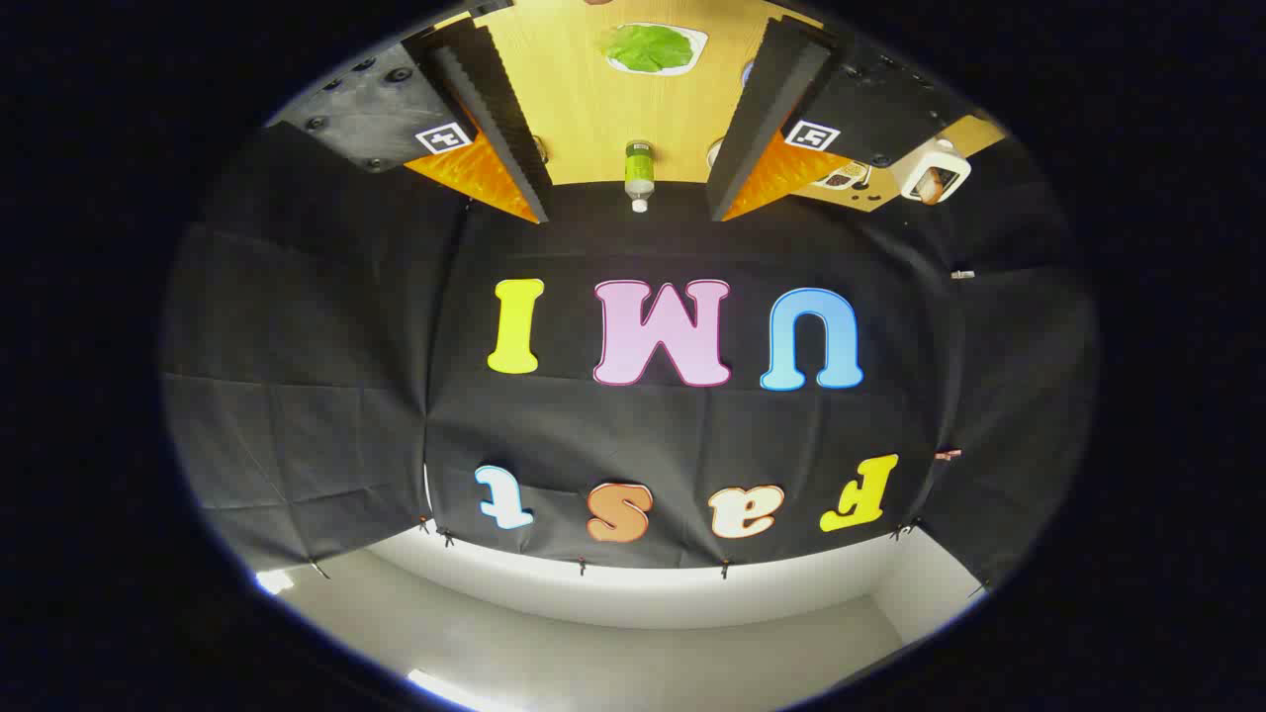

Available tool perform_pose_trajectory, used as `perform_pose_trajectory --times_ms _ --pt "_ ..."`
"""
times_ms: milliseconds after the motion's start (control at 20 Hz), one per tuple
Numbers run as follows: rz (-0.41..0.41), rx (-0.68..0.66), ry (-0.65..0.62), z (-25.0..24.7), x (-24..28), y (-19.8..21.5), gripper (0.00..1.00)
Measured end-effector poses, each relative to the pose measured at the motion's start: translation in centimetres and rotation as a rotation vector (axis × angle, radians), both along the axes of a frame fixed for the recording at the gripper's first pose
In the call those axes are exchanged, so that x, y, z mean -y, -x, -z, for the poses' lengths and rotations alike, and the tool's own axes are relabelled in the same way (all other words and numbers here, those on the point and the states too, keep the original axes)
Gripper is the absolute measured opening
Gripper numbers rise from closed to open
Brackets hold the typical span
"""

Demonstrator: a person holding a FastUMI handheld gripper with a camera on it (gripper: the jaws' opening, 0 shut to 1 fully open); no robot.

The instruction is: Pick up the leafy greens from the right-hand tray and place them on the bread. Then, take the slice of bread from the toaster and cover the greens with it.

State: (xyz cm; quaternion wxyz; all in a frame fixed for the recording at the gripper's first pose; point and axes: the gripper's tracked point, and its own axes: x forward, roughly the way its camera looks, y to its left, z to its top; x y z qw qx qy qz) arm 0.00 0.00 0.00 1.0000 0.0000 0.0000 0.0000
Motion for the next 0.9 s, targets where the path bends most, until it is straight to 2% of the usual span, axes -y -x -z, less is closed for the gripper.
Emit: perform_pose_trajectory --times_ms 100,600,900 --pt "0.01 0.015 -0.003 0.0 0.7 0.2 0.98" --pt "-0.127 -0.069 -0.07 4.4 2.6 -1.9 0.99" --pt "-0.096 -0.138 -0.076 7.7 3.1 -3.5 0.99"
